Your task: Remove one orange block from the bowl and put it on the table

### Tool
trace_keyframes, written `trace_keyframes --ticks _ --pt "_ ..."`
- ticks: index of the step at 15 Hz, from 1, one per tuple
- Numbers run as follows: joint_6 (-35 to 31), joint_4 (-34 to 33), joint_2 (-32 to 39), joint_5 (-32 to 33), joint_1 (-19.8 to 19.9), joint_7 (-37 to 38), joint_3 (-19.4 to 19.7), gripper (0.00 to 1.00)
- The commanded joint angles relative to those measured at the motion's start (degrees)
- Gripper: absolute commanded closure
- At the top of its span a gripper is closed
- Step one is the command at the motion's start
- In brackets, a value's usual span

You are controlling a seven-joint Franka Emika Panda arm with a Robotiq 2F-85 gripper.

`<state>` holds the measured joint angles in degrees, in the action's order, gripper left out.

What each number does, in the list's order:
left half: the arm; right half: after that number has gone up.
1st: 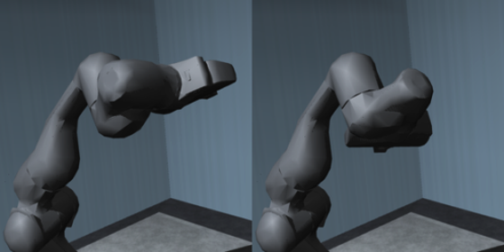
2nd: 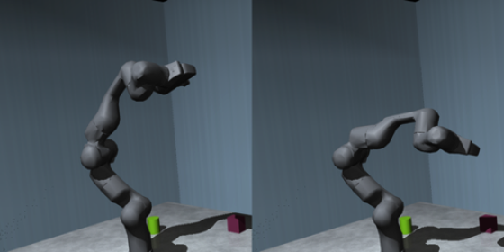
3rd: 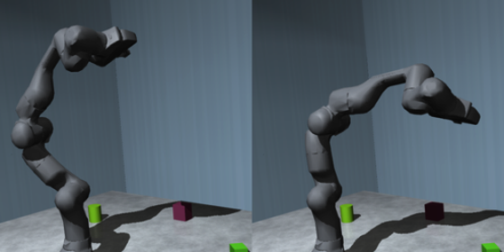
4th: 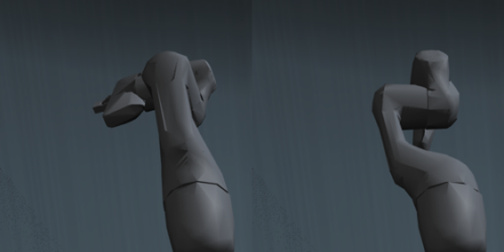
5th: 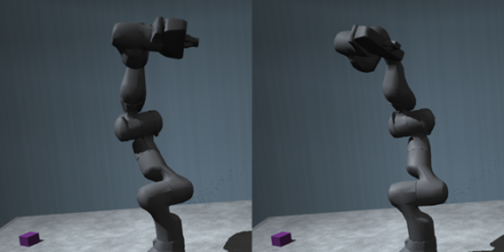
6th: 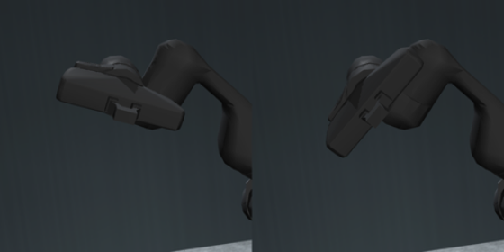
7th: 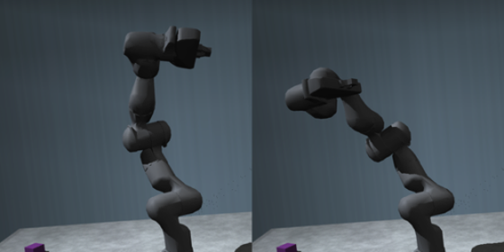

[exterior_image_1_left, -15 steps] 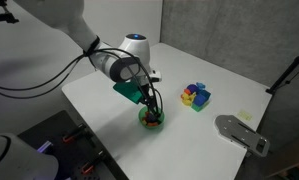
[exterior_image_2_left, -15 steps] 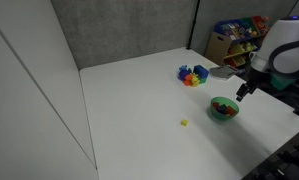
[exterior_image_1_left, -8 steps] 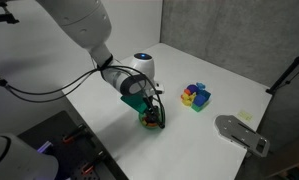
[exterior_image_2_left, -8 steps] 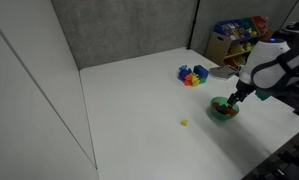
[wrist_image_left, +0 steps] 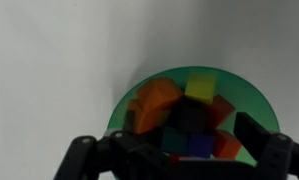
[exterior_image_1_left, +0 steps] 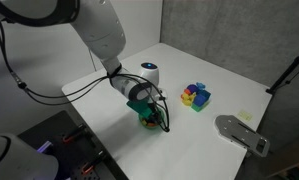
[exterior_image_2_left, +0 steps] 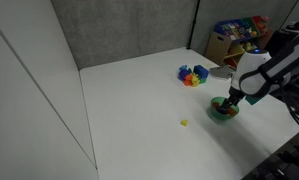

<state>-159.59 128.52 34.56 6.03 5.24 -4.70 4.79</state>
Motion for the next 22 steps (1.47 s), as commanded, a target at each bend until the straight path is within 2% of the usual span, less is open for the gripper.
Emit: trace_keyframes --ticks 1,5,13,14,18,21,22 --pt "1.3 -2.7 2.4 0.1 1.0 -1.6 0.1 0.00" --pt "4.2 -4.0 3.2 0.0 1.8 -2.7 -0.2 0.00" --pt "14.6 -6.2 2.4 1.9 0.1 -3.0 0.9 0.00" --pt "15.4 -6.5 2.5 2.3 -0.1 -2.9 0.9 0.08" --pt "16.8 -6.8 2.7 3.9 -0.7 -2.4 1.3 0.53" --pt "16.6 -6.7 2.8 5.2 -1.1 -2.2 1.7 0.57" --pt "16.4 -6.7 2.8 5.7 -1.3 -2.1 1.9 0.55"
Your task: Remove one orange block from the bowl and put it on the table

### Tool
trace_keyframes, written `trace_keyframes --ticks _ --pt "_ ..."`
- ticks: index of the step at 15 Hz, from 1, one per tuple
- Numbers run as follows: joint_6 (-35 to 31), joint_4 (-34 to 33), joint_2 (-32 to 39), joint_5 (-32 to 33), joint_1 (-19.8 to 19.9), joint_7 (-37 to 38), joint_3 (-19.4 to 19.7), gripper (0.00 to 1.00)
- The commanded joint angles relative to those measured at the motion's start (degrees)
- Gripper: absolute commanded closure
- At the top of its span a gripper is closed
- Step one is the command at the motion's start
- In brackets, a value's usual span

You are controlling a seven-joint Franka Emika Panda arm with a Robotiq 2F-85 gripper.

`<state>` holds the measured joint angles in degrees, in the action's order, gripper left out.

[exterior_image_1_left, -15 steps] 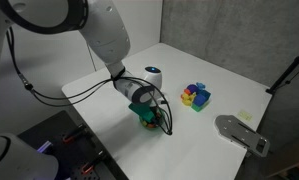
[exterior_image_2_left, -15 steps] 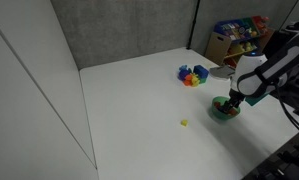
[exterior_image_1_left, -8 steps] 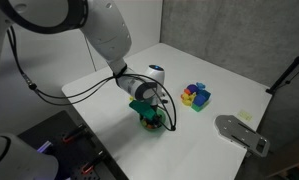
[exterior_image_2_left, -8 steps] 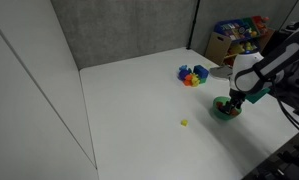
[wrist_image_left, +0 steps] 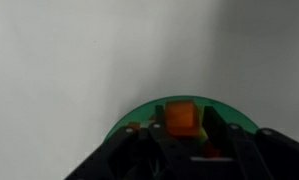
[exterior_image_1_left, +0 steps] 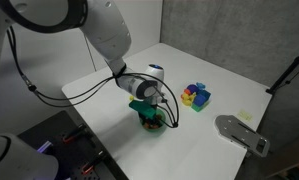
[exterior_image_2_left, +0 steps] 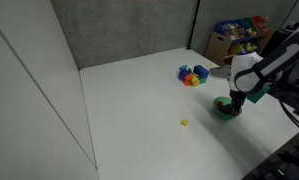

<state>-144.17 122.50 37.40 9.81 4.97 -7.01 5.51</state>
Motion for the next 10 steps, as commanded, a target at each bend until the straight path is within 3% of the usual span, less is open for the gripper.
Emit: trace_keyframes --ticks 1,3,5,10 --pt "0.9 -0.6 0.0 2.2 -1.2 0.2 1.3 0.53" --pt "0.9 -0.4 -0.5 2.5 -1.3 0.0 1.2 0.78" --pt "1.6 0.1 -2.1 2.3 -1.4 -0.3 0.8 0.86" --pt "3.4 1.3 -7.7 2.7 -3.4 0.2 0.3 0.86"
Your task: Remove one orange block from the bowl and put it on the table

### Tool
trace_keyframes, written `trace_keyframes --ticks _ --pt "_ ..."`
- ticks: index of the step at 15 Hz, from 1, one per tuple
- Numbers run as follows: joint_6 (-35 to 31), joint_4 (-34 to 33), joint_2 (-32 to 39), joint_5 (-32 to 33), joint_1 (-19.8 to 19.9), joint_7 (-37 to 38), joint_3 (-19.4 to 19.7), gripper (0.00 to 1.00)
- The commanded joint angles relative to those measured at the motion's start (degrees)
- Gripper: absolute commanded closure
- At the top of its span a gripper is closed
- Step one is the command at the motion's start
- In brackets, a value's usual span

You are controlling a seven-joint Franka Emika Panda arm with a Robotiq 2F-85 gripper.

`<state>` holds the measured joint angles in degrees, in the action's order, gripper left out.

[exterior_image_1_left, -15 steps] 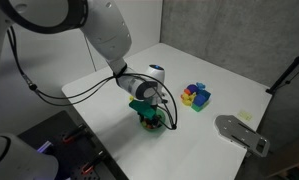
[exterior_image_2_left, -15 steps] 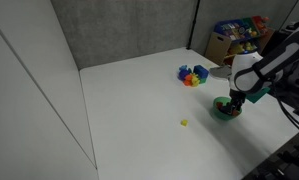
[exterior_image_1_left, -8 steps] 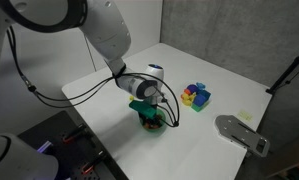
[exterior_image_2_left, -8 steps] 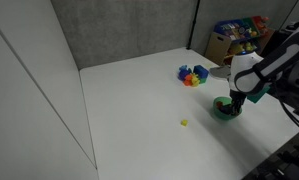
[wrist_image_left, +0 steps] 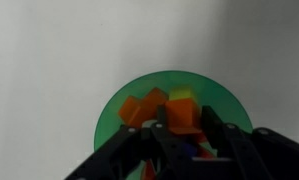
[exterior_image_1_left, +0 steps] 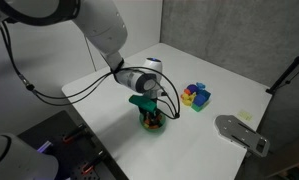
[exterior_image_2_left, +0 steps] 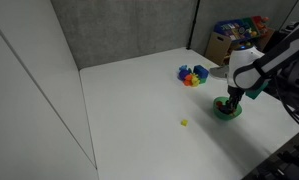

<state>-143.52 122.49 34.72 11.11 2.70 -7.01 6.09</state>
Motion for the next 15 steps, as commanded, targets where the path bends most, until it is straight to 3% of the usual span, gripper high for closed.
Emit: trace_keyframes --ticks 1,8,15 --pt "3.2 1.6 -6.5 1.3 -1.6 0.1 -0.7 0.86" --pt "4.1 2.6 -10.5 0.2 -5.6 0.7 -6.0 0.86" --pt "-0.2 -0.1 -3.4 2.0 -11.7 4.0 -8.2 0.86"
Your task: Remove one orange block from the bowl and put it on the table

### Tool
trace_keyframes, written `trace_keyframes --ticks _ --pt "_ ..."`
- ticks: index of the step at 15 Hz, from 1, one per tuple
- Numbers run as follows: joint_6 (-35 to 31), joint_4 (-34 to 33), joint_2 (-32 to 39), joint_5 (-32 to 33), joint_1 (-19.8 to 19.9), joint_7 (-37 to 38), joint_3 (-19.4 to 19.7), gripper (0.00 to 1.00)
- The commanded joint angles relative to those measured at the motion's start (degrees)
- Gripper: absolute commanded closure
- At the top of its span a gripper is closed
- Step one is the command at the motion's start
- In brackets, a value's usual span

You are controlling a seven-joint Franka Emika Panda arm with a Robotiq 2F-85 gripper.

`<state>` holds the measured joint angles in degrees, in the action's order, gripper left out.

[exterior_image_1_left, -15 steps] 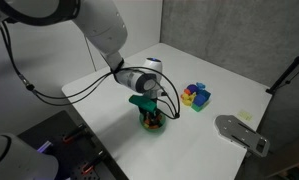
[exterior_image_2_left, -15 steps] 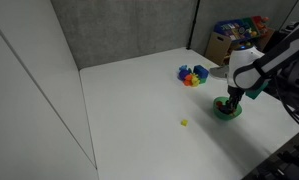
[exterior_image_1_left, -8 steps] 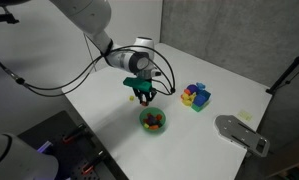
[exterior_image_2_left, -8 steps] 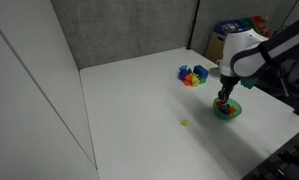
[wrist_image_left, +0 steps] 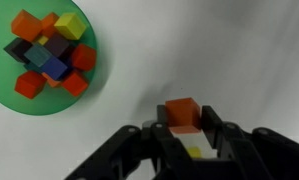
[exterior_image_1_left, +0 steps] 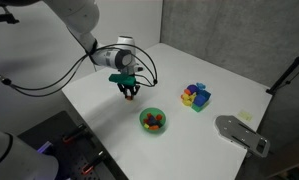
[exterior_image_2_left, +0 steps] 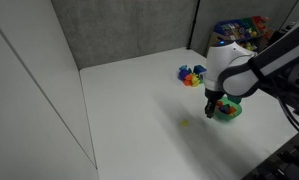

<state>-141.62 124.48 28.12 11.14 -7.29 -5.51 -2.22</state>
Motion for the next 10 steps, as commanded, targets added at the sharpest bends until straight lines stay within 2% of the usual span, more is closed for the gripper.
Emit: trace_keyframes --ticks 1,10 --pt "-3.5 -2.9 4.5 2.7 -2.9 3.6 0.7 0.86" --pt "-8.9 -13.2 15.2 6.3 -10.2 11.5 5.6 0.86"
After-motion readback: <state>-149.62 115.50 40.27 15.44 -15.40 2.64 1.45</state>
